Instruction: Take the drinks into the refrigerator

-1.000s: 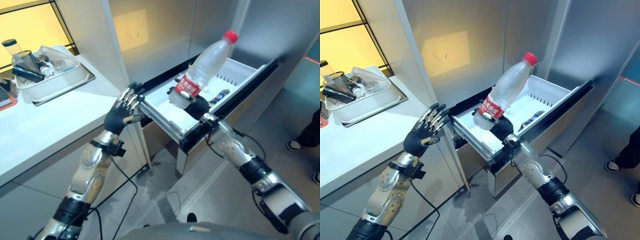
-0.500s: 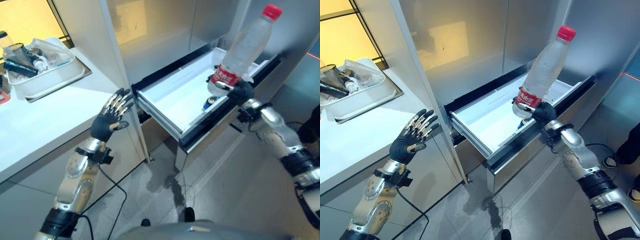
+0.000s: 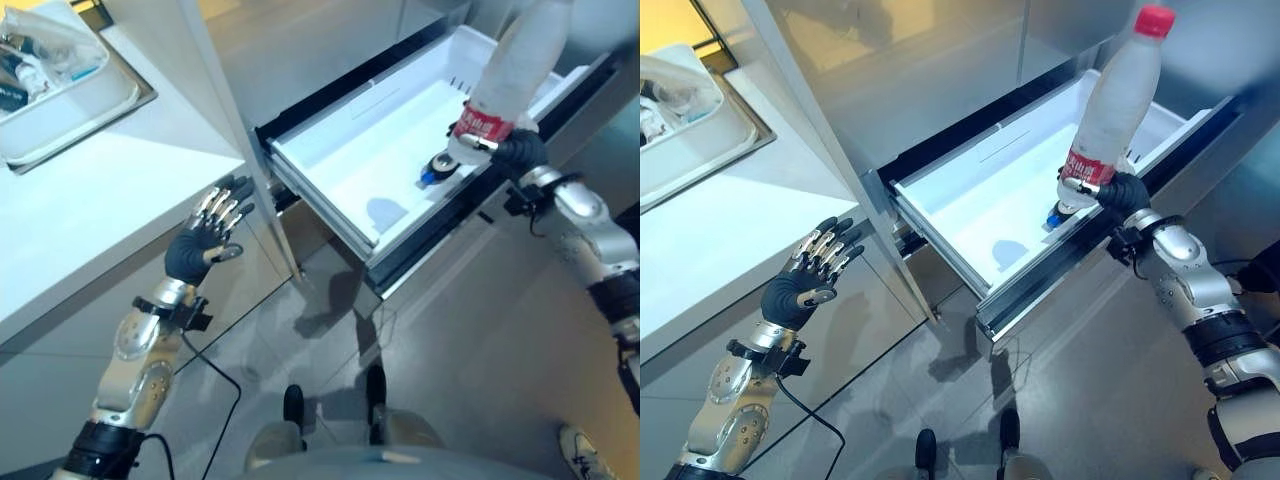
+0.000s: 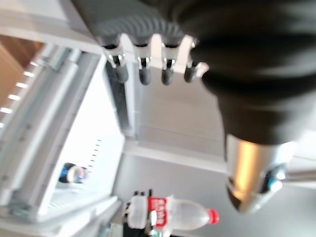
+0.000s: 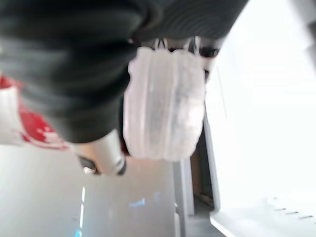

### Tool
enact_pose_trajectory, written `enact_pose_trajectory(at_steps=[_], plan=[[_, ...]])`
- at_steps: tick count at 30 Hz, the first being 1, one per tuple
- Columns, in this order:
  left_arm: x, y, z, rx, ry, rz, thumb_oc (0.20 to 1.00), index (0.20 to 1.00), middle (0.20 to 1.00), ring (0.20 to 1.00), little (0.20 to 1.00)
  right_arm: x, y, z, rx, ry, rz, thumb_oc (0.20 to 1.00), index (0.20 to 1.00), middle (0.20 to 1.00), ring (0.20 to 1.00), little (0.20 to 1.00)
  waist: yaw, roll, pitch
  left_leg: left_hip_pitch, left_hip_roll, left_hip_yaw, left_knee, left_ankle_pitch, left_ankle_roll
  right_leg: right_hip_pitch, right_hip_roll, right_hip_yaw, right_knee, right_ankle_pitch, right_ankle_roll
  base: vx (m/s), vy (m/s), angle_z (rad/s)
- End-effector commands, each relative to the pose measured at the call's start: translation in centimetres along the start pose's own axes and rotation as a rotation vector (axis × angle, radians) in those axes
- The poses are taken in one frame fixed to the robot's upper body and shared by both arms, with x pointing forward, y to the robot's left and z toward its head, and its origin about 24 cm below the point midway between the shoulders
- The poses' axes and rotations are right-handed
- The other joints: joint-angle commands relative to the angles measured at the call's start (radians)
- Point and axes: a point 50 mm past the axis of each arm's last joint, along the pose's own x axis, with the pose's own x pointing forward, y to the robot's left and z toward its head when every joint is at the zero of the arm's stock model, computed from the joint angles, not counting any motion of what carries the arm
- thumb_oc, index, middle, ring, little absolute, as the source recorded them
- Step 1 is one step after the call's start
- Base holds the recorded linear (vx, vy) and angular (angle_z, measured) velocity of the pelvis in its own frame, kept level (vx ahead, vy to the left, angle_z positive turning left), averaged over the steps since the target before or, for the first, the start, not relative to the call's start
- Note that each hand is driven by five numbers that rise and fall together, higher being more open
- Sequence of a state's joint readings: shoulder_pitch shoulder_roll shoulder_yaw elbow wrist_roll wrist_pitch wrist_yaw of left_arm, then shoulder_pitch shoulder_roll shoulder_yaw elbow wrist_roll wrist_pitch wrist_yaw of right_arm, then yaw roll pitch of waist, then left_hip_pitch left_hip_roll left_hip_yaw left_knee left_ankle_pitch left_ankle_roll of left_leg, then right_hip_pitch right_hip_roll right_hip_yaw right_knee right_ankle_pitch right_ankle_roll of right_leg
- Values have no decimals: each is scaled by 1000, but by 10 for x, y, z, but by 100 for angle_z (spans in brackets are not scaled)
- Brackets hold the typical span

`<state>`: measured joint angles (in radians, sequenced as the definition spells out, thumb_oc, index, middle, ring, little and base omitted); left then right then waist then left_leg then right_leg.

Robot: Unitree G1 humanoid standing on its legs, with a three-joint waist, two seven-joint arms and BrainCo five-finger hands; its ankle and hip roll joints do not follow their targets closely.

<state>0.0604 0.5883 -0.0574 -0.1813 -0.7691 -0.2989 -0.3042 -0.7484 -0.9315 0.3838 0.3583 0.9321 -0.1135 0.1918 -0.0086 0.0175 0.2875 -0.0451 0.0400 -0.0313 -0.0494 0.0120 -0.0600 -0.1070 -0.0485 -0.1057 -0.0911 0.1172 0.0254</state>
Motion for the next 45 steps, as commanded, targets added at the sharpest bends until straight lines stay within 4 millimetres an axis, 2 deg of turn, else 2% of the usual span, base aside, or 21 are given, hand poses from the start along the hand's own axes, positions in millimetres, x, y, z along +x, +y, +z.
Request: enact_pose_trajectory(at_steps=[1,8,12,15,22,29,33,40,45], plan=[[8,-8,36,62,-151,-87,1000,1000,1000,1000,1000,21,2,91,-128,-343,44,200,200,200,200,200,22,-43,-20,-39,-48,-15,84,-59,51,-46,-14,15,211,-179,38,-1,-43,12],[12,-14,38,65,-159,-120,1000,1000,1000,1000,1000,31,0,127,-269,-370,41,200,200,200,200,200,34,-37,41,-112,-52,-29,136,-54,28,-114,-14,4,261,-194,28,-11,-61,12],[15,-18,40,72,-174,-137,1000,1000,1000,1000,1000,35,-2,130,-292,-359,31,200,200,200,200,200,41,-31,66,-134,-50,-30,151,-50,22,-142,-14,8,281,-196,26,-15,-37,5],[18,-20,39,79,-182,-133,1000,1000,1000,1000,1000,43,-3,121,-345,-303,9,200,200,200,200,200,47,-29,91,-152,-45,-33,144,-37,19,-179,-5,20,300,-194,24,-39,-44,-2],[21,-22,44,102,-227,-124,1000,1000,1000,1000,1000,45,0,99,-398,-220,23,200,200,200,200,200,45,-16,128,-162,-46,-35,127,-23,13,-193,-6,14,291,-190,23,-27,-10,-1],[21,-21,52,118,-278,-106,1000,1000,1000,1000,1000,35,-22,63,-412,-81,-52,200,200,200,200,200,53,-4,163,-176,-46,-40,118,-8,2,-197,-11,-1,278,-183,20,-31,-25,7],[21,-20,56,125,-298,-100,1000,1000,1000,1000,1000,30,-29,50,-431,-27,-74,200,200,200,200,200,57,1,175,-179,-44,-43,108,-1,0,-204,-10,-3,280,-185,20,-22,-19,10],[22,-20,60,140,-330,-86,1000,1000,1000,1000,1000,20,-32,19,-442,75,-76,200,200,200,200,200,66,5,205,-182,-39,-58,88,13,-2,-228,-5,-3,292,-186,21,-2,-9,2],[22,-20,61,150,-335,-83,1000,1000,1000,1000,1000,16,-31,10,-440,99,-66,200,200,200,200,200,68,1,209,-183,-35,-62,80,15,-2,-237,-2,-2,292,-186,22,0,0,0]])
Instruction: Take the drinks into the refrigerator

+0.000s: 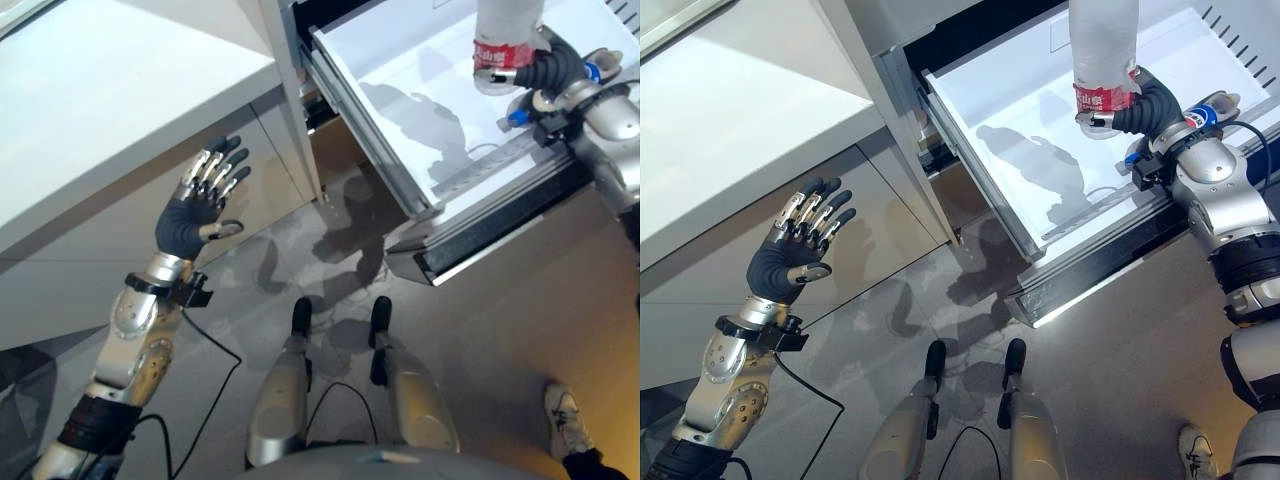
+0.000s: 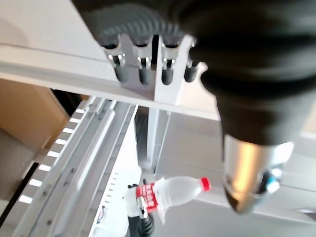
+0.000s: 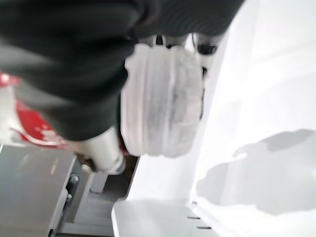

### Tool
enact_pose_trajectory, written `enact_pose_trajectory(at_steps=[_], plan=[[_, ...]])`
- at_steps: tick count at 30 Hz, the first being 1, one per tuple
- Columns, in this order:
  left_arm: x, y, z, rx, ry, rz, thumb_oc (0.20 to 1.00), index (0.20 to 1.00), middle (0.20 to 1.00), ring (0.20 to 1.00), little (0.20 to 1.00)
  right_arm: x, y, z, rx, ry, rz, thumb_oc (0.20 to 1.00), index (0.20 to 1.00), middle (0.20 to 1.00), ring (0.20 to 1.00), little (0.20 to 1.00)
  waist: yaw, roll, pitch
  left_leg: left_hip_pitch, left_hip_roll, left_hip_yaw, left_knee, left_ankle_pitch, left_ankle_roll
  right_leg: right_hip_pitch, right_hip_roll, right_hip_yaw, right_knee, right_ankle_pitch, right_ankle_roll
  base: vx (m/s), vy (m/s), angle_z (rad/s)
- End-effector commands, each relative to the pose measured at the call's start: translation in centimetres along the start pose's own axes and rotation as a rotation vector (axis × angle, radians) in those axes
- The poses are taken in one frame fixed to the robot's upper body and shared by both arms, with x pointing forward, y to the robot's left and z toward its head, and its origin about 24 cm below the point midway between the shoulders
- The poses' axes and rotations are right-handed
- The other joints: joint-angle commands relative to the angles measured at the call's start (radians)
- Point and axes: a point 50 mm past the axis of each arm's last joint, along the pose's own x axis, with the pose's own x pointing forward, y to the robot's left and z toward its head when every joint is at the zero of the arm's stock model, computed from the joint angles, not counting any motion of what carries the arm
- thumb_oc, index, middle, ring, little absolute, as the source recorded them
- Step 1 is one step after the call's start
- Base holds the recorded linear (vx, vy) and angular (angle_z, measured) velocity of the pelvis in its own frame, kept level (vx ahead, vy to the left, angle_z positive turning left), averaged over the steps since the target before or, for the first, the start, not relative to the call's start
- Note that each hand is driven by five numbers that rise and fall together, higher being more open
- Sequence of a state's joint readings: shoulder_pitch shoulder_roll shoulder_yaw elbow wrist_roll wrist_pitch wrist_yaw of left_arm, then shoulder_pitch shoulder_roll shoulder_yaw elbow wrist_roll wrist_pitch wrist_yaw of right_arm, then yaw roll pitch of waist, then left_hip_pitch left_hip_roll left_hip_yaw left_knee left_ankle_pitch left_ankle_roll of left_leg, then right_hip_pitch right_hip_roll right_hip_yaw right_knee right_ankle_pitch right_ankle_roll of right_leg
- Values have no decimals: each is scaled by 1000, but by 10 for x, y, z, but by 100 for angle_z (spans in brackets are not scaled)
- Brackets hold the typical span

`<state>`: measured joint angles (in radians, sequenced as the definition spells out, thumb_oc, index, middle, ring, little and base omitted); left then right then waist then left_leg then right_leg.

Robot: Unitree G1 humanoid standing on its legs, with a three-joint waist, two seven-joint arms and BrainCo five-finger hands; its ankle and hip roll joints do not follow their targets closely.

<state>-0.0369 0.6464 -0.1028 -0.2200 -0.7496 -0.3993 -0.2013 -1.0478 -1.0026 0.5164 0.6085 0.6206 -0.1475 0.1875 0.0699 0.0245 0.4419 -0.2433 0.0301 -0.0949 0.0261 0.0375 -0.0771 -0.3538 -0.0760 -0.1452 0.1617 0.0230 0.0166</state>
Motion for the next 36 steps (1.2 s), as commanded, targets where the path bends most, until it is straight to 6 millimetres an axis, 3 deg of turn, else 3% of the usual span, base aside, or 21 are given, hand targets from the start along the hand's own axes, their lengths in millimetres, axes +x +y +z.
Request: enact_pose_trajectory(at_steps=[1,11,22,27,30,36], plan=[[4,-11,35,72,-183,-53,1000,1000,1000,1000,1000,-13,18,-42,-4,106,32,200,200,200,200,200,-10,-6,56,15,-23,-3,-2,-10,16,10,27,37,39,-94,31,0,-22,5],[4,-9,36,90,-214,-15,1000,1000,1000,1000,1000,-35,32,-79,48,189,0,200,200,200,200,200,-21,4,78,14,-20,-10,-21,-1,14,-10,23,25,52,-101,28,-11,-1,6],[4,-6,41,131,-237,8,1000,1000,1000,1000,1000,-56,42,-96,28,233,43,200,200,200,200,200,-46,-9,78,-6,-20,7,-23,-4,17,-44,28,44,48,-86,33,-2,3,0],[2,-4,43,152,-237,19,1000,1000,1000,1000,1000,-77,41,-94,12,230,108,200,200,200,200,200,-70,-25,78,-6,-15,5,-23,-9,16,-44,30,40,54,-95,33,-1,-3,1],[0,-1,47,173,-246,20,1000,1000,1000,1000,1000,-100,34,-100,14,269,133,200,200,200,200,200,-81,-43,78,-7,-14,0,-23,-8,13,-41,30,32,55,-98,32,-7,-12,7],[2,0,49,178,-251,8,1000,1000,1000,1000,1000,-124,30,-114,33,343,125,200,200,200,200,200,-84,-58,78,-10,-12,-5,-23,-6,10,-37,29,26,48,-94,32,-15,-13,14]])
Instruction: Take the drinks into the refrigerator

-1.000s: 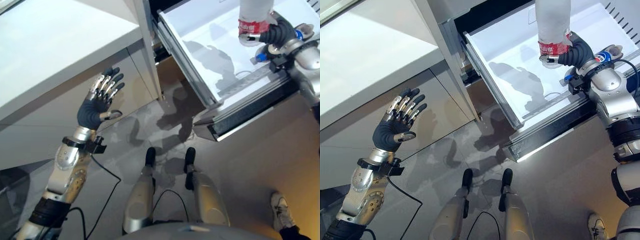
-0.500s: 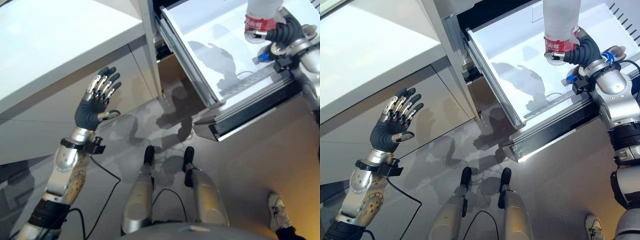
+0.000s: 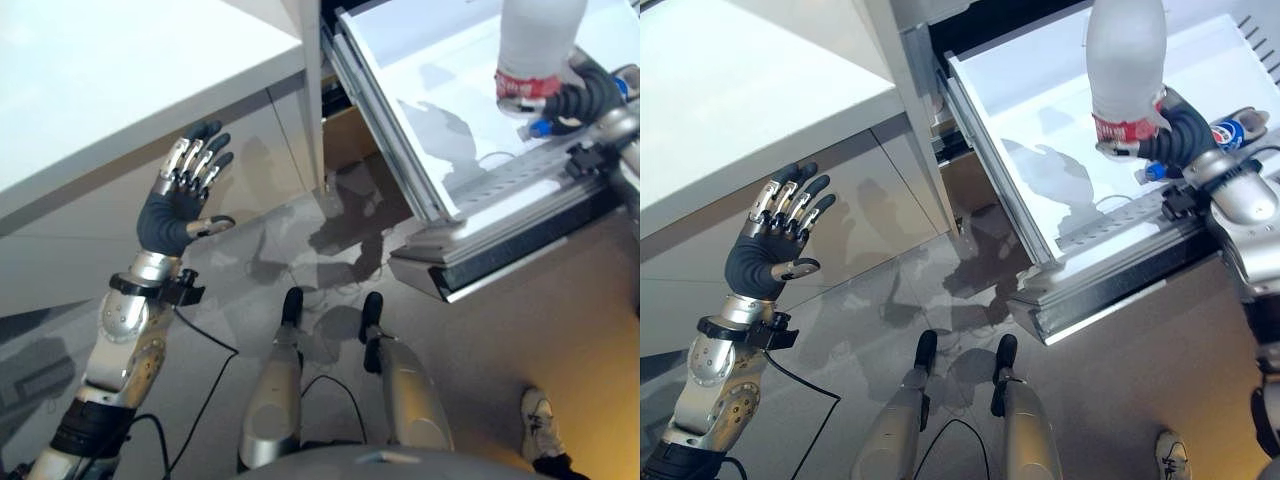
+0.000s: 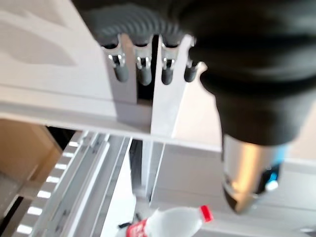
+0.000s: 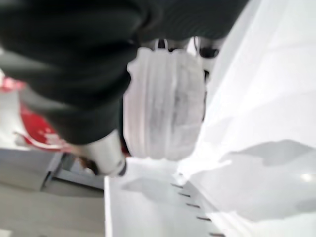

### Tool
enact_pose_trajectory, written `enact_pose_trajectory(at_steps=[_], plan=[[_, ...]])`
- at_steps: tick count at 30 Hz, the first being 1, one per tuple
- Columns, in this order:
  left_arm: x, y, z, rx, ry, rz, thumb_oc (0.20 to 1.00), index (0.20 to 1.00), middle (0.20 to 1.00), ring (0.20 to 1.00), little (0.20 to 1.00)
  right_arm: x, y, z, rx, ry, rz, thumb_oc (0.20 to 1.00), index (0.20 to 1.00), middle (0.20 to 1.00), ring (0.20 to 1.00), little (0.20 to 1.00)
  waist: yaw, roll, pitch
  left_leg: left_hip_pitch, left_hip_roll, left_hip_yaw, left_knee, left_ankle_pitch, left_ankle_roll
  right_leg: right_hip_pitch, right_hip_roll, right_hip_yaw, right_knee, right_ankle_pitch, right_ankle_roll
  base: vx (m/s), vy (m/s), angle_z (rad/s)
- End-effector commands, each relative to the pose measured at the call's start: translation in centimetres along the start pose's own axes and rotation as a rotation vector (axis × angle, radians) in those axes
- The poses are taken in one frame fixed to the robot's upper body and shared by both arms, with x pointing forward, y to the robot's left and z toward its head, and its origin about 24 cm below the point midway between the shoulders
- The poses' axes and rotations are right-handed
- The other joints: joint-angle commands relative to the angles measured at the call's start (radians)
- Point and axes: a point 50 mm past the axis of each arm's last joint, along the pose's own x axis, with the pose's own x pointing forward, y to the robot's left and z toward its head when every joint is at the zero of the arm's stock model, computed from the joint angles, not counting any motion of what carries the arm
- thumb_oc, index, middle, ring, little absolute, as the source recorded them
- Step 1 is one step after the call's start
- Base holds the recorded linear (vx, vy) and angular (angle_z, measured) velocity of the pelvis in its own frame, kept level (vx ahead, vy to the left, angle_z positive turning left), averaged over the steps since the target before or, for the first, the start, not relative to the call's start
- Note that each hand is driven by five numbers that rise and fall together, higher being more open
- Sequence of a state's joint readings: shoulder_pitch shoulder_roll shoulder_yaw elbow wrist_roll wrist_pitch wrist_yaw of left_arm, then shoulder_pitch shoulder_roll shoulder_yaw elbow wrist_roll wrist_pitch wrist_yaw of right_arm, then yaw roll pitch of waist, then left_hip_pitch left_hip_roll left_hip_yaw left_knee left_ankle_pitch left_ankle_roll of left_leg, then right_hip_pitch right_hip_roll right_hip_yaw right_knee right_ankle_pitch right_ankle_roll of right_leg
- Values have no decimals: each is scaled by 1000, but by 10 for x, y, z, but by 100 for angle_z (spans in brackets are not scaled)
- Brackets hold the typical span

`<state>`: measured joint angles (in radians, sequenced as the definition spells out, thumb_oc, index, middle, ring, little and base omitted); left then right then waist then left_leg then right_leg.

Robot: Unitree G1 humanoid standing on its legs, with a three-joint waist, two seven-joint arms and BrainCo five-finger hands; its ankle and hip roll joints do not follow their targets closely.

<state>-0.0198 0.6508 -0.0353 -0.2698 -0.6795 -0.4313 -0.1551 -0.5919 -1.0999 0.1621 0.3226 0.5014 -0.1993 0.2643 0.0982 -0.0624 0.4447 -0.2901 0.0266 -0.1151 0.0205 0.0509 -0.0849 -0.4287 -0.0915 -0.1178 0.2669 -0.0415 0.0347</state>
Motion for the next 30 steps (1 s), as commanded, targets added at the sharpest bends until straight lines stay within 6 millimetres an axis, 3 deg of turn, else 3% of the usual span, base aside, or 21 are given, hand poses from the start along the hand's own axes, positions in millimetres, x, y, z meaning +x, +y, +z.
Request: enact_pose_trajectory(at_steps=[1,11,16,23,26,27,30], plan=[[5,0,31,70,-179,-14,1000,1000,1000,1000,1000,-61,48,-87,143,341,99,200,200,200,200,200,-117,23,75,33,-7,16,-16,-20,17,36,45,-2,-56,-31,13,-22,1,18],[7,-1,31,61,-192,-10,1000,1000,1000,1000,1000,-73,52,-89,181,351,120,200,200,200,200,200,-125,11,75,37,-10,21,-3,-29,17,40,43,2,-47,-31,12,-14,-2,6],[8,-1,32,67,-194,-19,1000,1000,1000,1000,1000,-69,45,-77,167,309,128,200,200,200,200,200,-129,8,75,36,-9,22,-2,-28,14,44,45,5,-57,-29,10,0,0,0],[11,0,34,66,-192,-36,1000,1000,1000,1000,1000,-27,-16,-21,-36,152,20,200,200,200,200,200,-117,-4,75,39,-2,33,-26,-16,10,27,58,19,-70,-14,13,10,-3,-7],[11,1,35,70,-186,-45,1000,1000,1000,1000,1000,-18,-34,3,-139,114,15,200,200,200,200,200,-111,-16,75,42,4,38,-38,-9,5,20,68,26,-71,-10,14,35,-18,-23],[10,2,35,81,-177,-55,1000,1000,1000,1000,1000,-14,-44,25,-213,75,29,200,200,200,200,200,-109,-24,75,47,8,35,-48,-3,1,22,71,25,-73,-12,14,48,-37,-16],[11,2,35,74,-173,-70,1000,1000,1000,1000,1000,-14,-58,37,-277,67,-6,200,200,200,200,200,-108,-31,75,53,12,28,-59,4,-2,26,74,20,-75,-14,15,42,-29,-6]])
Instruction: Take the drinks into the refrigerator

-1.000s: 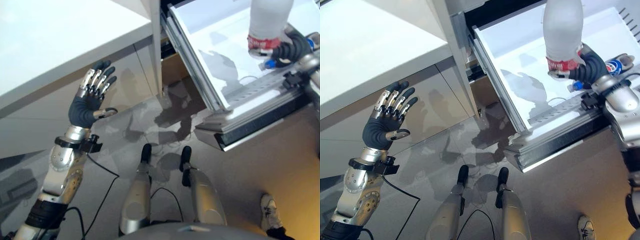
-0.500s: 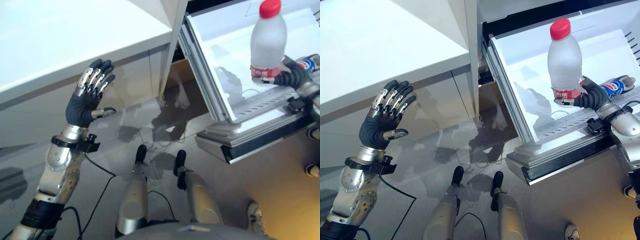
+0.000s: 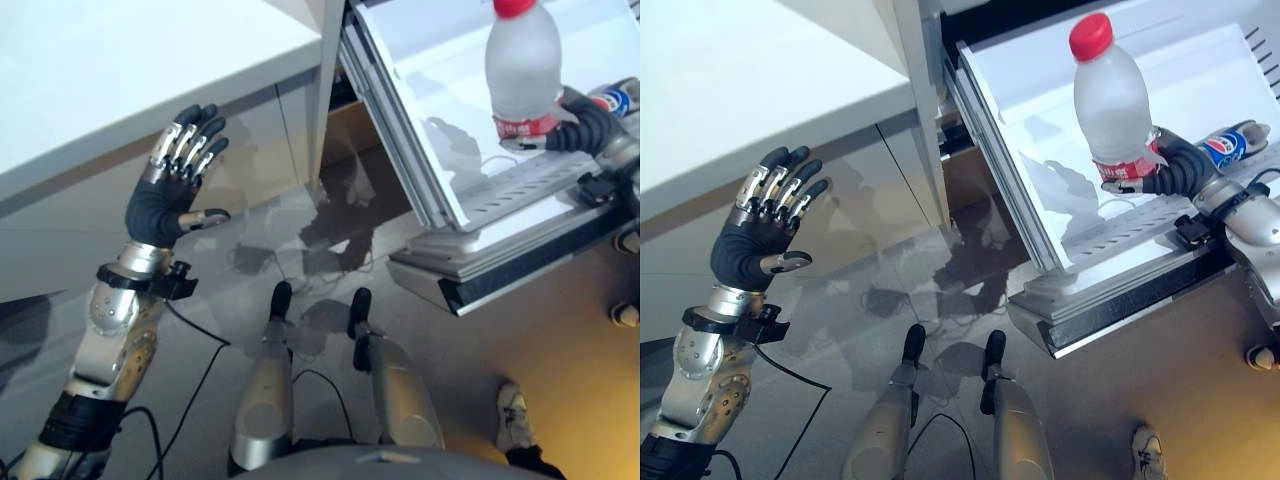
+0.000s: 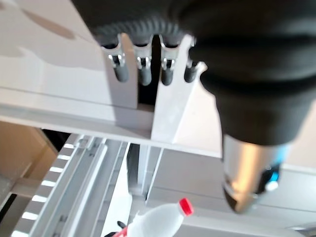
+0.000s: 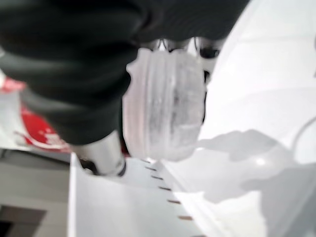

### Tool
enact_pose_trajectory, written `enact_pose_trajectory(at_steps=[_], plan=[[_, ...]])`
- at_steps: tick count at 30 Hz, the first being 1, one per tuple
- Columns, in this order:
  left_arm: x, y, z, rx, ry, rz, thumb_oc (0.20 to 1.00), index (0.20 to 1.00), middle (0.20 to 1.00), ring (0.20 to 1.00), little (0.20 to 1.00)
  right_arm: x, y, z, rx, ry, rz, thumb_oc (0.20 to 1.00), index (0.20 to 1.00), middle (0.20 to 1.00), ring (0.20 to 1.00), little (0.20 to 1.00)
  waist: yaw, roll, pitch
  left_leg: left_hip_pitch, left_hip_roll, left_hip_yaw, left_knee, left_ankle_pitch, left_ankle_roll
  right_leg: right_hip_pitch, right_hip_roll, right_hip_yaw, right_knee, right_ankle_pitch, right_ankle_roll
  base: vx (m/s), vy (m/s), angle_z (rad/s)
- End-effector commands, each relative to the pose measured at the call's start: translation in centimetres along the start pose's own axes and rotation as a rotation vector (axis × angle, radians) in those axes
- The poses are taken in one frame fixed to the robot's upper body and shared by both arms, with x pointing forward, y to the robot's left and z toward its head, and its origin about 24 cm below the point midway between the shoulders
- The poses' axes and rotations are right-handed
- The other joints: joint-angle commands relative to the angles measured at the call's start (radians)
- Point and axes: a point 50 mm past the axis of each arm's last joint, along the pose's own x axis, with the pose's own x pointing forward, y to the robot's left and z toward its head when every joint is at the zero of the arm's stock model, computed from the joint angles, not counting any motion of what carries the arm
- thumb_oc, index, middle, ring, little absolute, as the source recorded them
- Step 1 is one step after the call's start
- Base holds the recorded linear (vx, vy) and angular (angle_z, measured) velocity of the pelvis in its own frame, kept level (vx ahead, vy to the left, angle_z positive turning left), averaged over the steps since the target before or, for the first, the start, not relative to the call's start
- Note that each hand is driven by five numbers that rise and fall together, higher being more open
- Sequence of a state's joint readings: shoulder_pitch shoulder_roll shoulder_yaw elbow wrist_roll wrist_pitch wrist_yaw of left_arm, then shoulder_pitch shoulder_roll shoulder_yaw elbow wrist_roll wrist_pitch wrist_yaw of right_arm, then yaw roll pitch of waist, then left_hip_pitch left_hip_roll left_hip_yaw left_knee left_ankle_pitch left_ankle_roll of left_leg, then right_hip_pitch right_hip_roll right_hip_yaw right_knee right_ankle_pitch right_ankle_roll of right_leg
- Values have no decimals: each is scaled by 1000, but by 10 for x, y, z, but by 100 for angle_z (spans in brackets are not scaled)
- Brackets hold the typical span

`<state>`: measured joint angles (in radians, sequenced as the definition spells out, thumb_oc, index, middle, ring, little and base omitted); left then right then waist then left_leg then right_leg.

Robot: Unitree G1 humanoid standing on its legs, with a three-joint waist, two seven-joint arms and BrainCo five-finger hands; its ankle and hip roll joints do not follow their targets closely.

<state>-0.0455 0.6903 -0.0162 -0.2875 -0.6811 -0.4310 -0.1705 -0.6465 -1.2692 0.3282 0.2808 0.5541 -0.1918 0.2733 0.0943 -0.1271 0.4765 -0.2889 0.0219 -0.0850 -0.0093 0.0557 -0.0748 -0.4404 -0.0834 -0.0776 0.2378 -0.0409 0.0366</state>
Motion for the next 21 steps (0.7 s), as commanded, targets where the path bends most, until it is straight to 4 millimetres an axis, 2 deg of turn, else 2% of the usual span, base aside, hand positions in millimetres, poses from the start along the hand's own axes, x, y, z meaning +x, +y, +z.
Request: enact_pose_trajectory(at_steps=[1,3,5,9,16,21], plan=[[4,1,24,45,-133,-33,1000,1000,1000,1000,1000,-21,-58,26,-192,24,-111,200,200,200,200,200,-106,29,43,58,20,-6,-38,3,-15,40,70,-23,-46,-19,12,0,0,0],[4,1,25,45,-133,-37,1000,1000,1000,1000,1000,-21,-61,27,-202,29,-118,200,200,200,200,200,-105,23,44,59,22,-8,-43,6,-16,39,72,-26,-45,-19,13,36,-19,-2],[4,3,27,58,-132,-54,1000,1000,1000,1000,1000,-23,-62,37,-224,22,-75,200,200,200,200,200,-110,8,43,66,23,-16,-53,10,-19,39,74,-34,-41,-20,11,33,-41,-2],[5,3,28,61,-136,-60,1000,1000,1000,1000,1000,-27,-65,42,-235,17,-64,200,200,200,200,200,-115,2,43,72,25,-26,-58,12,-20,42,74,-42,-38,-25,10,15,0,3],[9,2,32,74,-155,-80,1000,1000,1000,1000,1000,-27,-80,74,-247,-72,-90,200,200,200,200,200,-119,-25,43,90,24,-18,-63,4,-17,58,77,-36,-46,-22,10,6,7,-2],[10,2,33,73,-161,-83,1000,1000,1000,1000,1000,-28,-85,88,-243,-105,-93,200,200,200,200,200,-128,-34,42,101,23,-15,-64,0,-17,76,76,-33,-67,-15,10,4,2,-5]])
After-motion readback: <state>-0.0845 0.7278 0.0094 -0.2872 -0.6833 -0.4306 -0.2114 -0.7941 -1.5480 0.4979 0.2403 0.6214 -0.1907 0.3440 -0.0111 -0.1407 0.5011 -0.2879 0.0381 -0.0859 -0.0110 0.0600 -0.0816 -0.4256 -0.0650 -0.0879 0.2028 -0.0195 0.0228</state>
